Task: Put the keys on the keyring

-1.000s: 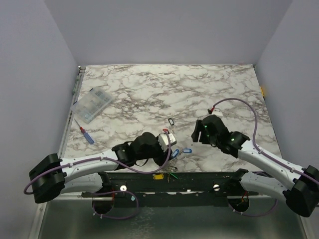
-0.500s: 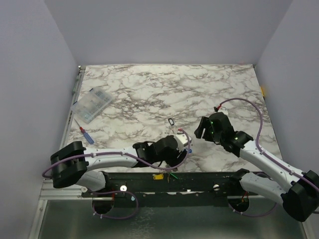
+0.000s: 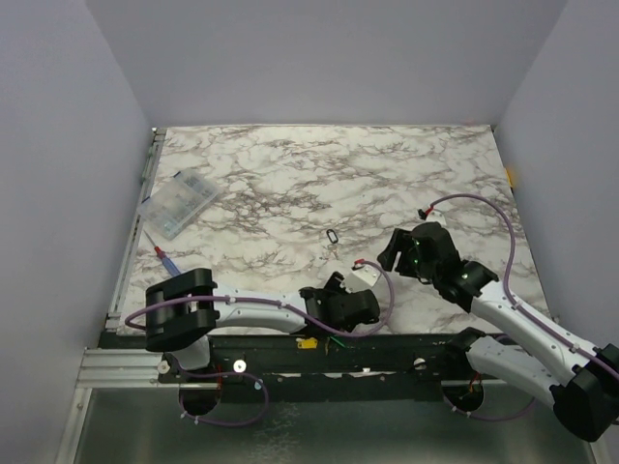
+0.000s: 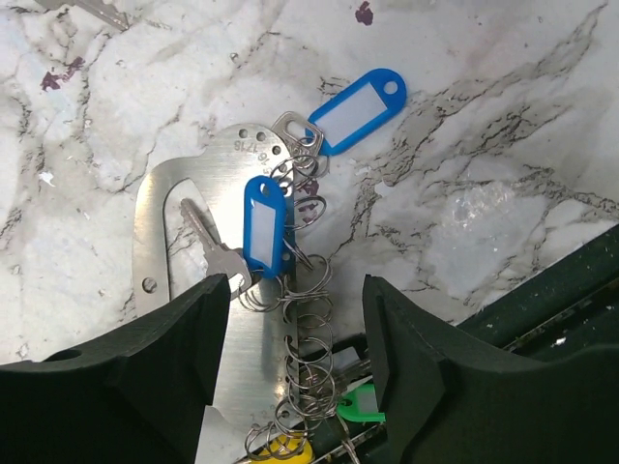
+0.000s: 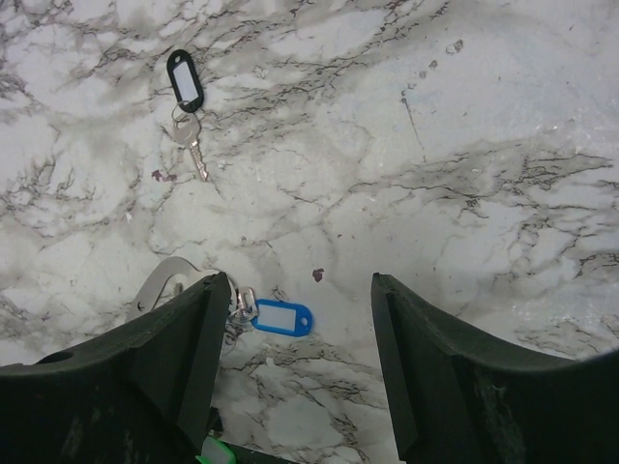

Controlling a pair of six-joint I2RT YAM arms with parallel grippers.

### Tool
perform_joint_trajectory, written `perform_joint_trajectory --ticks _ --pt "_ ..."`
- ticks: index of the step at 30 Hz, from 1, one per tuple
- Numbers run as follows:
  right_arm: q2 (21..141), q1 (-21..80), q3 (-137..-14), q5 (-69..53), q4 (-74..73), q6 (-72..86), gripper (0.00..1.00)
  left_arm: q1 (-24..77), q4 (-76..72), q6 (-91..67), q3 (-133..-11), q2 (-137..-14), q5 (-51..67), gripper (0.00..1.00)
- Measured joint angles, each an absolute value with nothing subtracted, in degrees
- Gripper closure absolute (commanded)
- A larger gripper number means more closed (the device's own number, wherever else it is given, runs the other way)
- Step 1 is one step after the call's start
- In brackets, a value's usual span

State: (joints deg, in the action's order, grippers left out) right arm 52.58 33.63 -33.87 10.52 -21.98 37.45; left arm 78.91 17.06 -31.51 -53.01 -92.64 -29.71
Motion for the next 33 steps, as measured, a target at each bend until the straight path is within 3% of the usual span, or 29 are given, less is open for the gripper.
perform_joint_trajectory --ticks 4,20,33 --pt "51.77 33.63 -33.65 9.89 -22.02 37.45 0.32 79.66 19.03 -32.62 -55.13 -94.50 -32.95 0.45" --pt "50.78 33.63 -32.99 8.64 -22.37 37.45 0.32 80.71 25.61 -36.45 -57.34 -99.37 -33.04 0.44" --pt "50.11 33.63 -32.97 8.49 -22.44 37.39 0.32 80.75 25.32 -37.45 -59.13 -101.16 -32.42 0.71"
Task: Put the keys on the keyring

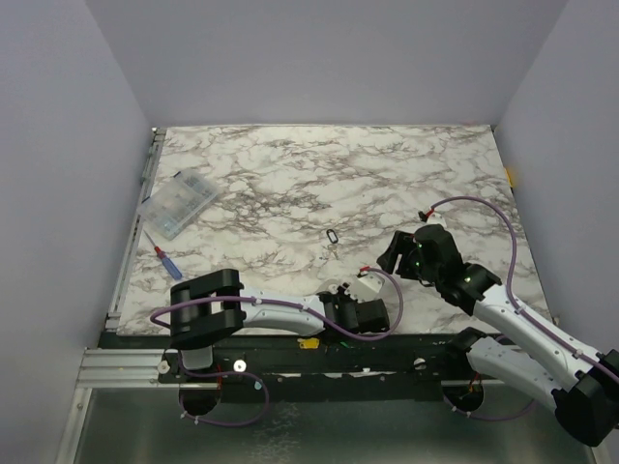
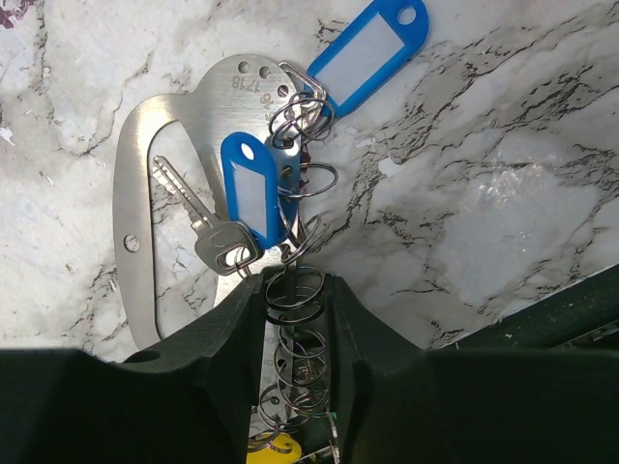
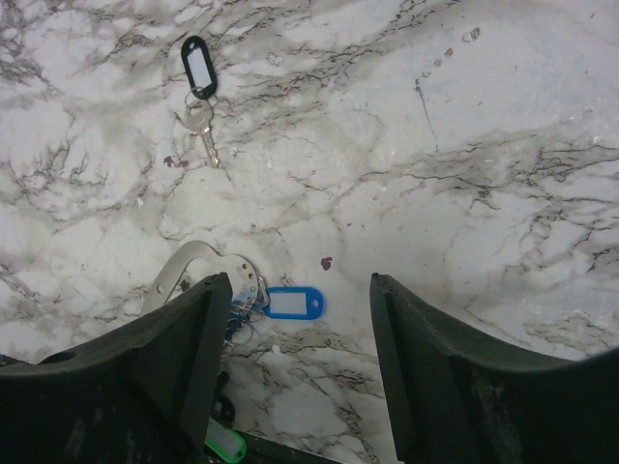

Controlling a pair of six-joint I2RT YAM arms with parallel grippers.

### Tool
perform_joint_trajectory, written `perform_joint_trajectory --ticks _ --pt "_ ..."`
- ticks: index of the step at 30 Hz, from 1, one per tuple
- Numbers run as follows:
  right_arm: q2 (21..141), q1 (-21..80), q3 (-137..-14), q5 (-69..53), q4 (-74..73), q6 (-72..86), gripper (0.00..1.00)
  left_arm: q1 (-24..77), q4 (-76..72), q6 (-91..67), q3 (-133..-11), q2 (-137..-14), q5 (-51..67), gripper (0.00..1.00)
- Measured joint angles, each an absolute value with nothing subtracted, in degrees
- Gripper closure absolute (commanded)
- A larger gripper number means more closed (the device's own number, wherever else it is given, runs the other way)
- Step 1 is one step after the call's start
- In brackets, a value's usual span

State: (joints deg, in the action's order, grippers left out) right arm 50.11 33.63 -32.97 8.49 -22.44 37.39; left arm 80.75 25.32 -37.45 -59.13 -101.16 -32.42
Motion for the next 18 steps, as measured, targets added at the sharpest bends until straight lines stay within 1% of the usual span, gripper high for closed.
perform_joint_trajectory --ticks 2,5,7,8,14,18 --pt "50.11 33.63 -32.97 8.49 -22.44 37.36 0.32 80.75 25.28 -37.82 -59.13 -101.16 -32.36 0.75" --pt "50.11 33.63 -32.97 8.49 -22.46 37.30 0.33 80.75 25.28 -38.15 -59.13 -101.16 -32.38 0.87" --pt "50.11 33.63 -32.97 8.49 -22.44 37.23 0.33 80.75 25.28 -38.33 -59.13 -101.16 -32.38 0.99" --pt "50.11 33.63 -32.97 8.49 -22.46 37.19 0.33 80.75 25.28 -38.35 -59.13 -101.16 -32.38 1.00" --pt "50.11 33.63 -32.97 8.45 -22.46 36.99 0.34 80.75 25.61 -38.33 -59.00 -100.14 -32.34 1.00" --pt "50.11 33.63 -33.06 7.97 -22.46 36.80 0.35 80.66 26.00 -38.28 -58.41 -97.03 -32.23 1.00"
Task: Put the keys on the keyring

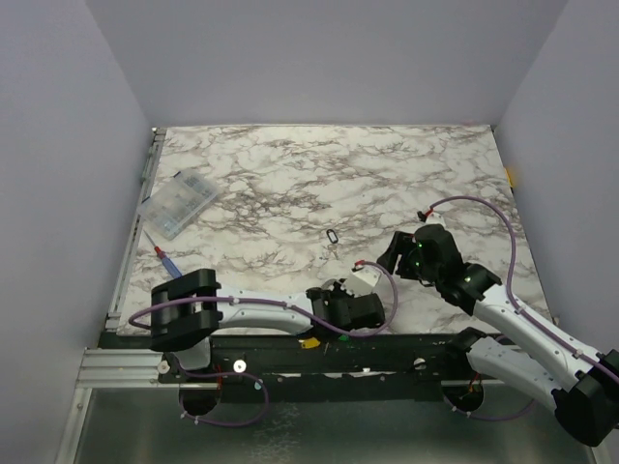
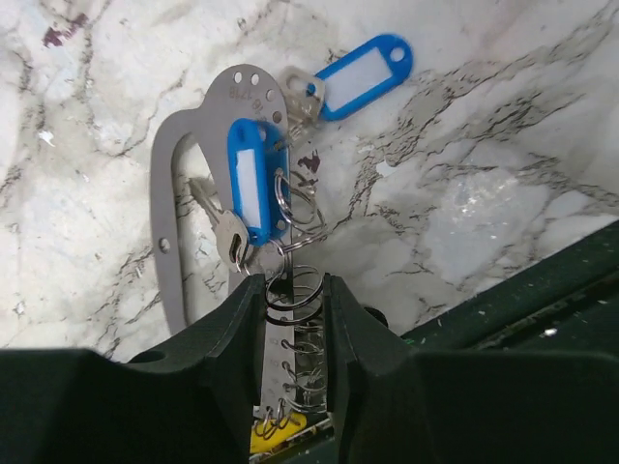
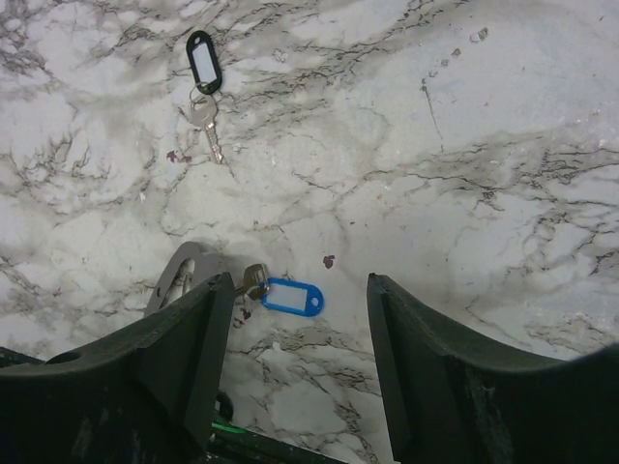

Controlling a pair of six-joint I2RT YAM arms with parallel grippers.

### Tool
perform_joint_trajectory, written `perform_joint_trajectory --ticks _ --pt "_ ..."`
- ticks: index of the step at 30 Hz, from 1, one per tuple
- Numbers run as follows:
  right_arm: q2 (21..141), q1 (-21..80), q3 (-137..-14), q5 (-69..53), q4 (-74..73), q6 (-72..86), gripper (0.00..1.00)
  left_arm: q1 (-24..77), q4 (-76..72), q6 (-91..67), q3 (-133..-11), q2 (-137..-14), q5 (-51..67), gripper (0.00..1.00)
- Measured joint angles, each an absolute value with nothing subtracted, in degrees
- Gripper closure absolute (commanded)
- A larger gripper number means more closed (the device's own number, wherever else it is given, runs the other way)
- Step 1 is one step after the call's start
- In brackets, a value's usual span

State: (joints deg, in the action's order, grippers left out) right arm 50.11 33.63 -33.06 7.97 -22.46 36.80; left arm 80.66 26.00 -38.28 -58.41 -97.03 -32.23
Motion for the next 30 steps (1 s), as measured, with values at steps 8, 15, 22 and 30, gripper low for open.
perform_joint_trajectory --ticks 8,15,22,30 --pt "48.77 33.63 -33.80 4.32 -21.34 33.98 0.35 75.44 22.68 -36.80 -54.06 -81.06 -29.28 1.00" --pt "44.66 33.63 -34.70 -2.00 -15.16 29.43 0.35 64.53 11.55 -34.37 -43.48 -63.11 -21.65 1.00" --pt "40.60 33.63 -32.75 -15.55 -1.91 24.53 0.36 57.71 -0.51 -34.89 -35.31 -51.11 -14.94 1.00" --pt "38.41 33.63 -24.40 -31.48 18.81 21.17 0.44 51.59 -17.41 -43.72 -29.85 -48.51 -6.85 1.00"
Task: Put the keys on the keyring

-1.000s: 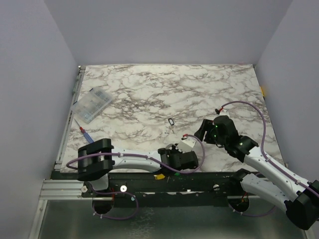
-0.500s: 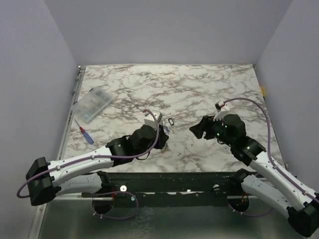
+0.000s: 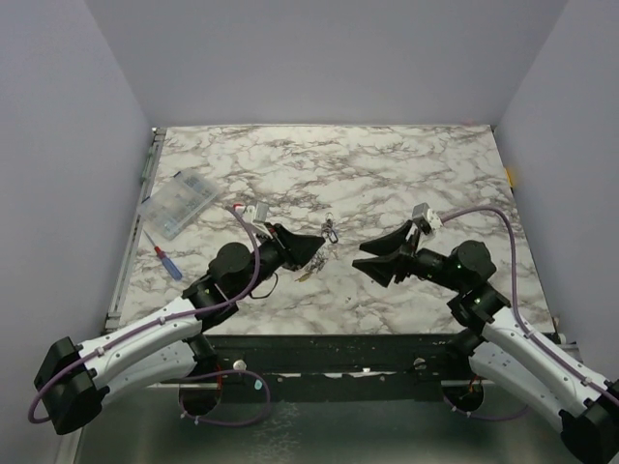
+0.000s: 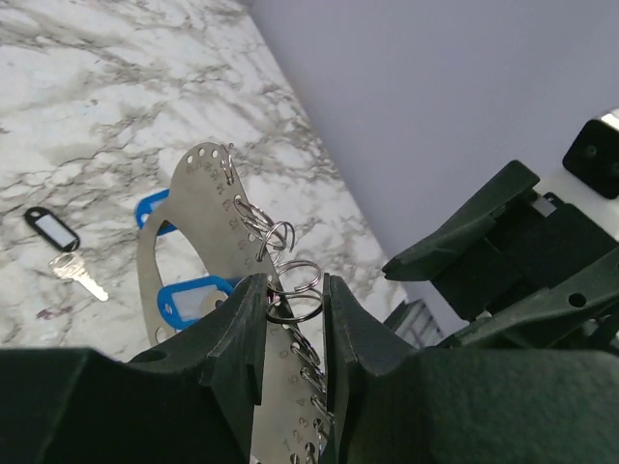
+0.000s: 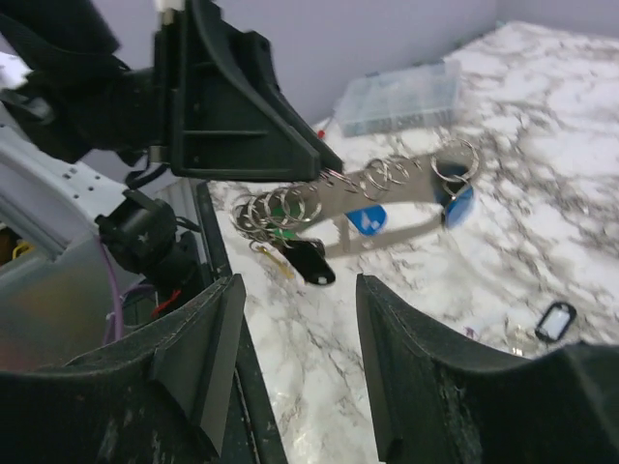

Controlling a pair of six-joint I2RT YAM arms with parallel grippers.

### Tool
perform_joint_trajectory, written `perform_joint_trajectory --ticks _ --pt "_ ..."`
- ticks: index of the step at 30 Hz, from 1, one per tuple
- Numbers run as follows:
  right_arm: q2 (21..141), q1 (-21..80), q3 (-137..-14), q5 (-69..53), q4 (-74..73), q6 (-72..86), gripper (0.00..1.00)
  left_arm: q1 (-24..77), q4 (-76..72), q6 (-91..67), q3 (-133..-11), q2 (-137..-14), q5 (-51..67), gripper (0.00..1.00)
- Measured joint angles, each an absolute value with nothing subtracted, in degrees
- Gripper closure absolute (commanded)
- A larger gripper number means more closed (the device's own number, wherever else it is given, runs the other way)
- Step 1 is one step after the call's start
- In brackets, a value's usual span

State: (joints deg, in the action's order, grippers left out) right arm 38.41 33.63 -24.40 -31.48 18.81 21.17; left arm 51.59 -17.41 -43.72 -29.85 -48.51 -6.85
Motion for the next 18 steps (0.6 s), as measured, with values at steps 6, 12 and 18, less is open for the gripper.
perform_joint_trajectory --ticks 6,12,18 --pt "42.30 33.63 -24.43 -37.17 29.85 20.34 0.52 48.12 -31.53 -51.64 -24.71 -49.23 -0.19 1.00" --pt "46.98 33.63 -26.63 -41.54 33.56 19.38 0.57 46.44 -46.78 -59.29 -20.34 -52.31 5.23 1.00" --pt "49.41 34.13 -29.10 -45.34 36.97 18.37 0.60 45.45 -59.09 -65.95 -19.31 -56.05 8.54 1.00"
